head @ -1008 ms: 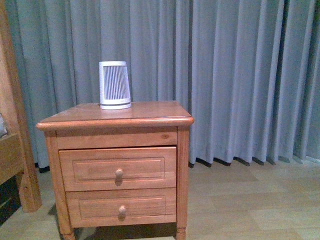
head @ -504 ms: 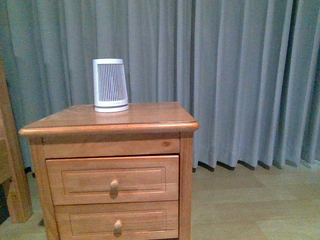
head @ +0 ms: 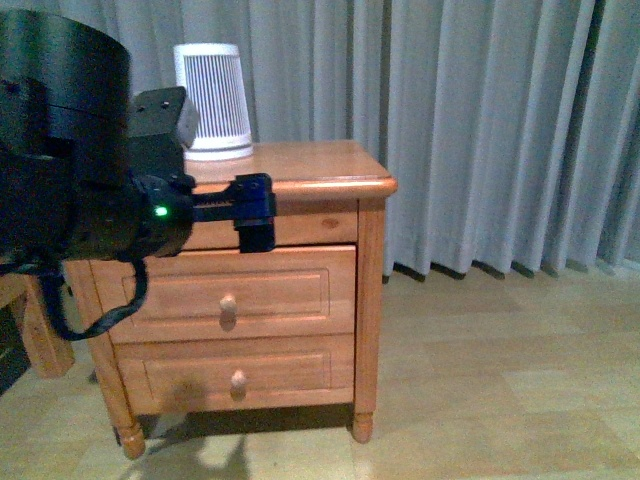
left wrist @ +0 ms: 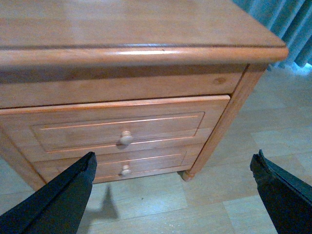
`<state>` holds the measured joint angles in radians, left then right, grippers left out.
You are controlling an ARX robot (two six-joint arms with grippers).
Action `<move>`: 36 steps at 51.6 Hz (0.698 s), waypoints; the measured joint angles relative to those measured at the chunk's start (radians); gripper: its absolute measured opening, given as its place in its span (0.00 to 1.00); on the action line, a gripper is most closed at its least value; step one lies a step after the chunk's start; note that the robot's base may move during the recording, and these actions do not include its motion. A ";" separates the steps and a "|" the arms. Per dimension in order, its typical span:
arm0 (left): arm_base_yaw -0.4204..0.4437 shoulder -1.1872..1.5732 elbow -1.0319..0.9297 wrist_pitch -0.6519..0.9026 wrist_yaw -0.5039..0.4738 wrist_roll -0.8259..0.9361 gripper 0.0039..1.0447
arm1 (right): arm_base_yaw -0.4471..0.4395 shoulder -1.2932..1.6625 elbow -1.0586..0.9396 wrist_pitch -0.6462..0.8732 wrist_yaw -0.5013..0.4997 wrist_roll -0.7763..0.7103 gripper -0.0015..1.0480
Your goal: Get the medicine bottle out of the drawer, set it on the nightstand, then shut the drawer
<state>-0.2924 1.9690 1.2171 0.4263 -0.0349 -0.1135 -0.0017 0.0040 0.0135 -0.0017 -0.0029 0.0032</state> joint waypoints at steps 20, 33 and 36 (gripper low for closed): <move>0.024 0.409 0.347 -0.013 -0.098 -0.034 0.94 | 0.000 0.000 0.000 0.000 0.000 0.000 0.93; 0.055 0.541 0.489 -0.032 -0.149 -0.034 0.94 | 0.000 0.000 0.000 0.000 0.000 0.000 0.93; 0.061 0.568 0.523 -0.036 -0.155 -0.034 0.94 | 0.000 0.000 0.000 0.000 0.000 0.000 0.93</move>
<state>-0.2310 2.5370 1.7405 0.3901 -0.1902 -0.1474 -0.0017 0.0040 0.0135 -0.0017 -0.0029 0.0032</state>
